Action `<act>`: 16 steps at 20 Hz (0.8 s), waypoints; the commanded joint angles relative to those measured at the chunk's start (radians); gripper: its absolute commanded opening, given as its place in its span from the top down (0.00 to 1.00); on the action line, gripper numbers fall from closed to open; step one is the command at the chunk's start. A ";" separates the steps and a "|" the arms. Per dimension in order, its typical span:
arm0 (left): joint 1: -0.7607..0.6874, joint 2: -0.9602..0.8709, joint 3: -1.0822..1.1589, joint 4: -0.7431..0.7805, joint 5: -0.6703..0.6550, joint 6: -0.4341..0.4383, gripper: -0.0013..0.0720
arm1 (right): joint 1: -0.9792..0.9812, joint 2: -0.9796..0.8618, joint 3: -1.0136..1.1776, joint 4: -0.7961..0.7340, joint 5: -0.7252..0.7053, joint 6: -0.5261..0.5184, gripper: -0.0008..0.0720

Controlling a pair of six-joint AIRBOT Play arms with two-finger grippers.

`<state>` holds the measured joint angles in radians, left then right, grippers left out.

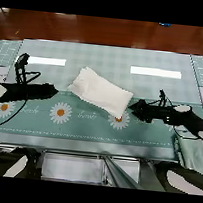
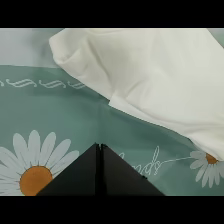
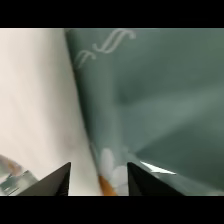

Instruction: Fold the shirts.

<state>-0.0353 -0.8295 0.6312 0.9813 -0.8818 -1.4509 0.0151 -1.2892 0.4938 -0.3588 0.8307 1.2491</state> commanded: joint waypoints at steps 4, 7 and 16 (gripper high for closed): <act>-0.009 -0.019 -0.003 -0.010 0.021 0.000 0.95 | 0.100 -0.149 0.116 0.144 0.014 -0.116 0.43; -0.009 -0.019 -0.003 -0.015 0.023 -0.001 0.95 | 0.188 -0.220 0.253 0.081 0.015 -0.058 0.71; -0.009 -0.019 -0.004 -0.013 0.036 0.000 0.95 | 0.224 -0.186 0.889 -0.416 0.269 0.248 0.96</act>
<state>-0.0433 -0.8482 0.6277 0.9680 -0.8520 -1.4513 0.2329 -1.4788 1.1576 -0.5716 0.9897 1.3552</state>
